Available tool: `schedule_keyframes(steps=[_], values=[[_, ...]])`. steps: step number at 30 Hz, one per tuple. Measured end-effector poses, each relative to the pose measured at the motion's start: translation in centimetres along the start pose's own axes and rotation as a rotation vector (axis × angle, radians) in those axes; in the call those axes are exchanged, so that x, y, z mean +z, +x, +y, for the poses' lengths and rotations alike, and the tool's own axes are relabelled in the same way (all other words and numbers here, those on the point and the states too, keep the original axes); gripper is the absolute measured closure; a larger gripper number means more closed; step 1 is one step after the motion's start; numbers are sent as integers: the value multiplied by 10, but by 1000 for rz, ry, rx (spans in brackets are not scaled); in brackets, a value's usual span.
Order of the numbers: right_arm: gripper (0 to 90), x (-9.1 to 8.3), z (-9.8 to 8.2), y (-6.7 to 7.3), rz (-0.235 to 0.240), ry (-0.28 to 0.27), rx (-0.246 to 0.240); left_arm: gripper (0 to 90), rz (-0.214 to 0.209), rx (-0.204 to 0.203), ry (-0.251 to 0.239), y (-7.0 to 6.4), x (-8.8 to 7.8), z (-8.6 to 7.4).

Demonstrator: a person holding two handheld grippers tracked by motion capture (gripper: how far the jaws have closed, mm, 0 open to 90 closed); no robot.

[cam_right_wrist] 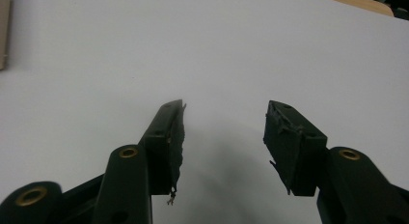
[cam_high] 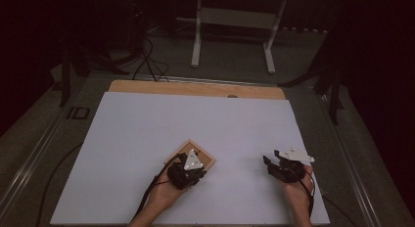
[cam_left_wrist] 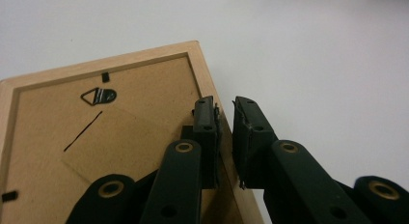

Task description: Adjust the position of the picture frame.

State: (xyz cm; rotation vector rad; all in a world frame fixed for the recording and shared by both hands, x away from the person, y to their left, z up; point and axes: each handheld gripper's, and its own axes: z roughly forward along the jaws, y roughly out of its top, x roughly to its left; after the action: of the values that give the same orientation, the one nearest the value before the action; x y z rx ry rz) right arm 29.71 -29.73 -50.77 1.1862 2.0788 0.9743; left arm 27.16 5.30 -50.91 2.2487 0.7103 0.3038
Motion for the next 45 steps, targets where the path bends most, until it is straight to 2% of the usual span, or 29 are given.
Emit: schedule_keyframes(steps=[3,7,16,18,19,21,25,27,29,30,31,35,39,41,45], values=[[484,0,0,0,0,-1,1,809,-12,-5,-4,4,-7,-7],[484,0,0,0,0,0,1,812,-3,-3,-3,8,-15,-15],[484,-1,0,0,-1,-1,5,810,23,-18,3,17,-35,-31],[484,-1,0,0,0,-1,4,808,45,-22,1,18,-40,-32],[484,0,0,0,1,-1,2,795,40,-42,-7,21,-45,-33],[484,0,0,1,1,0,0,797,24,-55,-18,21,-47,-35],[484,0,0,1,1,1,0,846,-8,-39,-21,16,-48,-35],[484,0,0,1,1,0,1,895,-34,-14,2,11,-45,-35],[484,0,0,1,1,0,1,897,-36,-10,8,9,-44,-35],[484,0,0,1,2,0,2,898,-43,-9,27,7,-41,-37],[484,0,0,1,2,0,2,898,-43,-9,27,7,-41,-37],[483,-1,0,0,1,-3,4,898,-22,-19,82,7,-37,-45],[482,-1,0,-1,-1,-3,4,899,-23,-39,77,10,-40,-48],[479,-1,0,-1,0,-4,6,899,-18,-24,81,11,-43,-51],[479,-1,0,0,0,-3,4,898,1,-24,97,15,-50,-56]])
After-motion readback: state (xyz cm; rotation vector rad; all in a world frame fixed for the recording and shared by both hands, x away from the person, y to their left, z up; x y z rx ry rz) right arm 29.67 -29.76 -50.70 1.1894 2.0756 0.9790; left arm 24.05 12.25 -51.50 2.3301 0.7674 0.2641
